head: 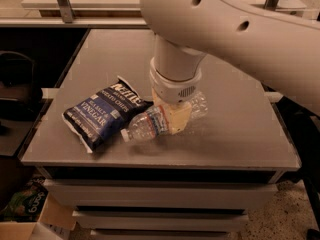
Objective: Move water bottle near blue chip bag
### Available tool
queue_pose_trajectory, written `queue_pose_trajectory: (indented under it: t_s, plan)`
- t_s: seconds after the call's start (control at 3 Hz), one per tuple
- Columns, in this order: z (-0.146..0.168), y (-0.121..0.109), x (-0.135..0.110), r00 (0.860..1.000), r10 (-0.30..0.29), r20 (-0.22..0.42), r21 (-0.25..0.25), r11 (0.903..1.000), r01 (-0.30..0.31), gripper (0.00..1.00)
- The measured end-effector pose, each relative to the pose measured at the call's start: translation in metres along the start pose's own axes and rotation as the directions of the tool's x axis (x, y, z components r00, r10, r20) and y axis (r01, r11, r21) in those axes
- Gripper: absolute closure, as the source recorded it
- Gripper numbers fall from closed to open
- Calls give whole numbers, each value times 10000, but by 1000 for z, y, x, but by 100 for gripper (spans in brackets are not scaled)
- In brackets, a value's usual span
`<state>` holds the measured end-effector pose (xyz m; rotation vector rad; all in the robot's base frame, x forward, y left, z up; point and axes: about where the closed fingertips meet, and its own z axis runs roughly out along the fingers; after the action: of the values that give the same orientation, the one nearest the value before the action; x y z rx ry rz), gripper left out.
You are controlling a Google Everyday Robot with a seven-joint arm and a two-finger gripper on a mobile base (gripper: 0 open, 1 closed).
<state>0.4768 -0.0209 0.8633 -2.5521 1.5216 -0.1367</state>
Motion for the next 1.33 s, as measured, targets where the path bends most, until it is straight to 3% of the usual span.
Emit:
queue_pose_trajectory:
  t_s: [0.33,0.67,1.33]
  plan:
    - [8,-10,-1,9995,302,37,-142,9994,-301,100]
    - [15,-15,2,9983,577,50,-277,9980,-576,82]
    - [23,-19,8,9964,850,3,-392,9956,-849,36]
